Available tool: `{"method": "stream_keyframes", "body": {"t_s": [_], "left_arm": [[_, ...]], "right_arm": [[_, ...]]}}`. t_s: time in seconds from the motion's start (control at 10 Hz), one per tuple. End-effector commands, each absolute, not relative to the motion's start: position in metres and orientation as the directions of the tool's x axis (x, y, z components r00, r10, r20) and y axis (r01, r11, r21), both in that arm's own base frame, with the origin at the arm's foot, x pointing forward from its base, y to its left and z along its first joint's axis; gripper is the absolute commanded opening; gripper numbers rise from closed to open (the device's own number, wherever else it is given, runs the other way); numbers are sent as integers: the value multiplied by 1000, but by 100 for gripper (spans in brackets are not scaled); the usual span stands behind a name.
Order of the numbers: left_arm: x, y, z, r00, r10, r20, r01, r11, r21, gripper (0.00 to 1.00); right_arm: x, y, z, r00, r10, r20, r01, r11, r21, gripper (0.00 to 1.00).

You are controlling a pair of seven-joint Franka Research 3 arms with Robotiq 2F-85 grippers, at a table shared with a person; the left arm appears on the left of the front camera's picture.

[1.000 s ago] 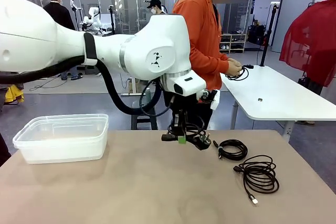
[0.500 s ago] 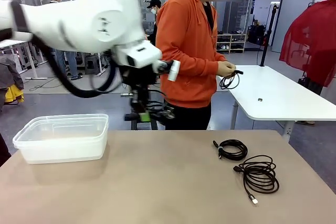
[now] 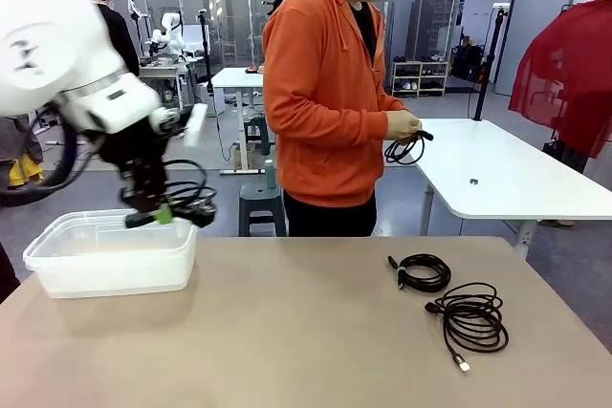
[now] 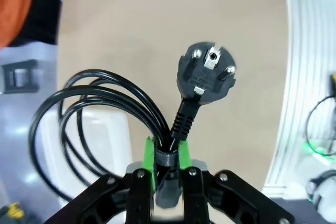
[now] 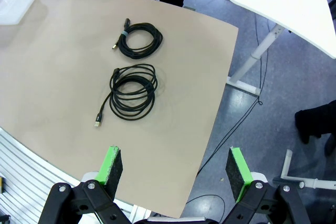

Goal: Organize and store the cables.
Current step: Place the Power Cable into the Organizing box.

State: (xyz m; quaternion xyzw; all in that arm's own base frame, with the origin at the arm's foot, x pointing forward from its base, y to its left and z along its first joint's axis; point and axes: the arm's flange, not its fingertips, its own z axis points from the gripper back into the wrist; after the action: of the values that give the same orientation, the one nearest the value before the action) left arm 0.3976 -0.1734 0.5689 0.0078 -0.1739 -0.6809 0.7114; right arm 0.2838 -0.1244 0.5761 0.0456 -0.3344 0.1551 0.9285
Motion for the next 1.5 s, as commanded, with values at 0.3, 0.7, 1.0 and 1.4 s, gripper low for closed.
{"method": "stream_keyframes", "body": {"t_s": [0.3,0.7,1.0,1.4], "left_arm": [[386,-135,558,30,-964,263,960,101,260,20],[386,-135,558,30,-964,263,960,101,260,20],[433,-102,568,135,-984,119,966,157,203,20],[509,-38,559,128,-990,67,975,138,174,20]], "right_arm": [[283,-125,574,728,255,636,-318,948,-16,100],[283,-125,574,728,255,636,-318,948,-16,100],[283,-125,574,728,255,636,-318,948,-16,100],[283,-125,574,728,255,636,-318,948,-16,100]]}}
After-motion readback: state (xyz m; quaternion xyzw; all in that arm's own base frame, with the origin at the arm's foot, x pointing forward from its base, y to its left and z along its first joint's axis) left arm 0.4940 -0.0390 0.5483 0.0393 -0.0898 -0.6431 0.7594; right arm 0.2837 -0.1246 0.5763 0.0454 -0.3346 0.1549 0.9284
